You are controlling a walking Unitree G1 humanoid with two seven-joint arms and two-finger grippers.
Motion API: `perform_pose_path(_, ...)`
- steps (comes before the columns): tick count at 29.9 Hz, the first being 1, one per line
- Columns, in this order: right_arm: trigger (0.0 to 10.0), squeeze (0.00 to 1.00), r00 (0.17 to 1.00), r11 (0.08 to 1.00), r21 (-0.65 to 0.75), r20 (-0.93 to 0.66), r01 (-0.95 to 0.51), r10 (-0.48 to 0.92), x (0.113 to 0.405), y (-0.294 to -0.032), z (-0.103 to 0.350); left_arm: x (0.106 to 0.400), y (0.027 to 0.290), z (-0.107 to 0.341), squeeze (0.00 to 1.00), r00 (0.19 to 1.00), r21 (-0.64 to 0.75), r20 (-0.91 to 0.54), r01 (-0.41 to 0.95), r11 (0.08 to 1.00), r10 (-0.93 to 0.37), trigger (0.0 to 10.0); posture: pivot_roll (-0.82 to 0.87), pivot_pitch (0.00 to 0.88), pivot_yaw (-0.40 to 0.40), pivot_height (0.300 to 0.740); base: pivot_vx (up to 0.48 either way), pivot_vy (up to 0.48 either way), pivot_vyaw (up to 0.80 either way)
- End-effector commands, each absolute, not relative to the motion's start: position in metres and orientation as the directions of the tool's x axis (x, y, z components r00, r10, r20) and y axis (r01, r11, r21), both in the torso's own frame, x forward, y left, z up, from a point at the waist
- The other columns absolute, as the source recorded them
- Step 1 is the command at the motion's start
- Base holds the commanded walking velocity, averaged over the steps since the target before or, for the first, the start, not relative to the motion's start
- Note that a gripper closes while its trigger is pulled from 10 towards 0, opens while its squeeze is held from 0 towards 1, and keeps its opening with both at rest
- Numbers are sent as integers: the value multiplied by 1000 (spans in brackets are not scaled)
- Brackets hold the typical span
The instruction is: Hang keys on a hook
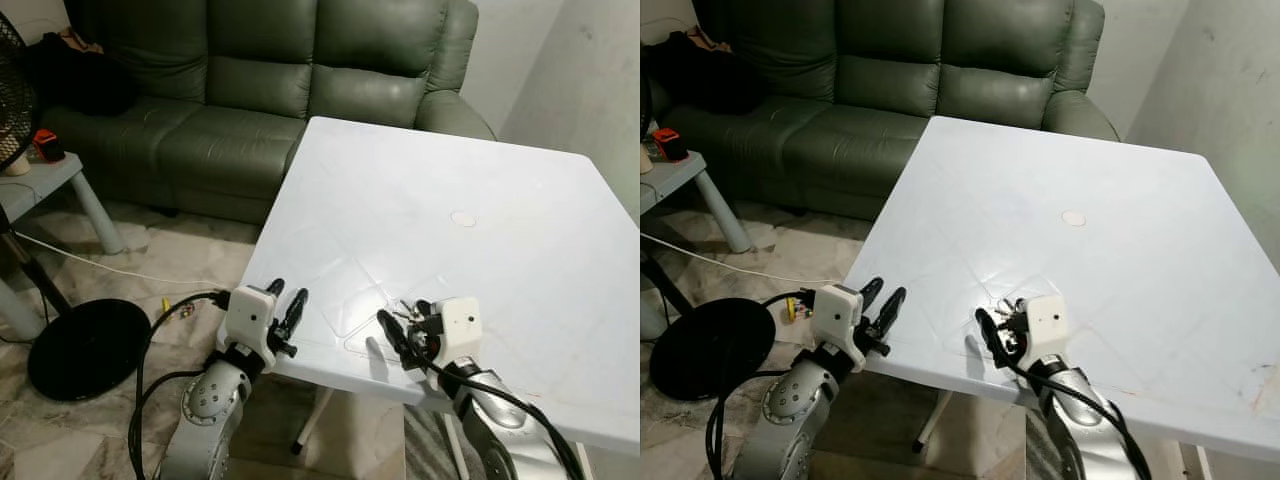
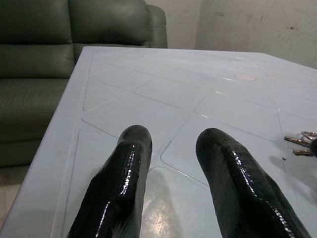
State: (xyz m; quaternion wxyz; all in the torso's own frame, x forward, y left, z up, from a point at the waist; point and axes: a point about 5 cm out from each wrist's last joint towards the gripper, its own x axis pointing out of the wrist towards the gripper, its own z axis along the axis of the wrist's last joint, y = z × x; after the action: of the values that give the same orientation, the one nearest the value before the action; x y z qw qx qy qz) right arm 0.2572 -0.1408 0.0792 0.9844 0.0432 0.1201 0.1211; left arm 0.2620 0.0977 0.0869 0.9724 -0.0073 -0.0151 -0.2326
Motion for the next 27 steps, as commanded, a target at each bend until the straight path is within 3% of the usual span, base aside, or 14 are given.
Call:
perform_pose_path(1,10000,0,955,979,109,-223,-174,194,260,-144,86,261,95,91,0,884,-3,46,466,885,-465,10000,86,22,-73,740,0,0,0)
perform_pose_path(6,9765,0,964,989,112,-236,-101,125,263,-145,86,261,95,92,0,884,-1,44,465,885,-465,10000,87,25,-71,740,0,0,0)
perform_pose_path(7,8510,0,964,988,125,-239,-89,117,263,-145,86,261,95,92,0,885,0,43,465,885,-464,10000,87,26,-69,740,0,0,0)
perform_pose_path(8,2824,0,964,989,124,-242,-79,107,262,-147,86,261,95,92,0,885,-1,43,465,886,-464,10000,87,26,-69,740,0,0,0)
perform_pose_path(9,2824,0,965,990,120,-244,-73,100,262,-147,86,261,95,92,0,885,-1,43,464,886,-464,10000,87,26,-69,740,0,0,0)
perform_pose_path(10,1294,0,965,992,109,-248,-63,89,262,-149,86,261,95,92,0,885,-2,42,464,886,-463,10000,87,26,-69,740,0,0,0)
perform_pose_path(12,0,0,963,993,104,-256,-58,83,261,-150,85,261,96,92,0,886,-3,43,463,886,-463,10000,87,27,-68,740,0,0,0)
perform_pose_path(27,0,0,953,991,69,-271,-118,133,256,-151,84,263,97,94,0,890,-9,42,455,890,-455,10000,87,31,-68,740,0,0,0)
